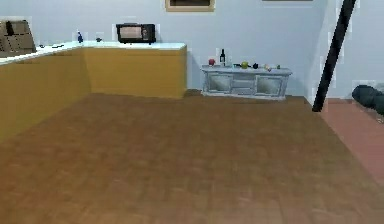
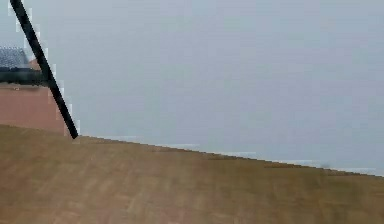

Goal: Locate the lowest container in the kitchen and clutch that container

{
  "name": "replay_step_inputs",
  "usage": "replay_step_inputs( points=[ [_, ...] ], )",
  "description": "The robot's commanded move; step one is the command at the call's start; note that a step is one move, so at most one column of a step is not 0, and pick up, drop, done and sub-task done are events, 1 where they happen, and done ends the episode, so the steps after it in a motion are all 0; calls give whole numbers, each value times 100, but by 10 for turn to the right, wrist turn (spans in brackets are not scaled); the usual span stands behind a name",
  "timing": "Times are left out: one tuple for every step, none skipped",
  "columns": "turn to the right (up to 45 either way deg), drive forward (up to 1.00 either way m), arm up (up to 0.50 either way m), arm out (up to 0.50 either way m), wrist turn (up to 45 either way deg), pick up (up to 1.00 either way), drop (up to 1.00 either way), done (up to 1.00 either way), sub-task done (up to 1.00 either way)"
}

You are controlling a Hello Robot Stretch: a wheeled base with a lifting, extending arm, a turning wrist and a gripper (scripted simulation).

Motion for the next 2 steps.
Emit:
replay_step_inputs(
  points=[
    [0, 5, 0, 0, 0, 0, 0, 0, 0],
    [-240, 0, 0, 0, 0, 0, 0, 0, 0]
  ],
)
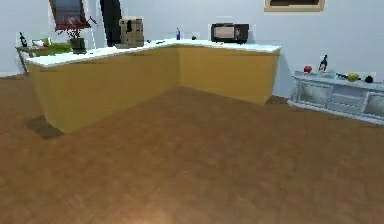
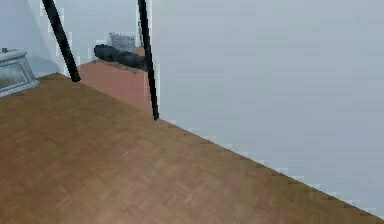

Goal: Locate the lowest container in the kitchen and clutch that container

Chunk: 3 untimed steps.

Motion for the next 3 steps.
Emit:
replay_step_inputs(
  points=[
    [0, 20, 0, 0, 0, 0, 0, 0, 0],
    [-90, 0, 0, 0, 0, 0, 0, 0, 0],
    [-30, 0, 0, 0, 0, 0, 0, 0, 0]
  ],
)
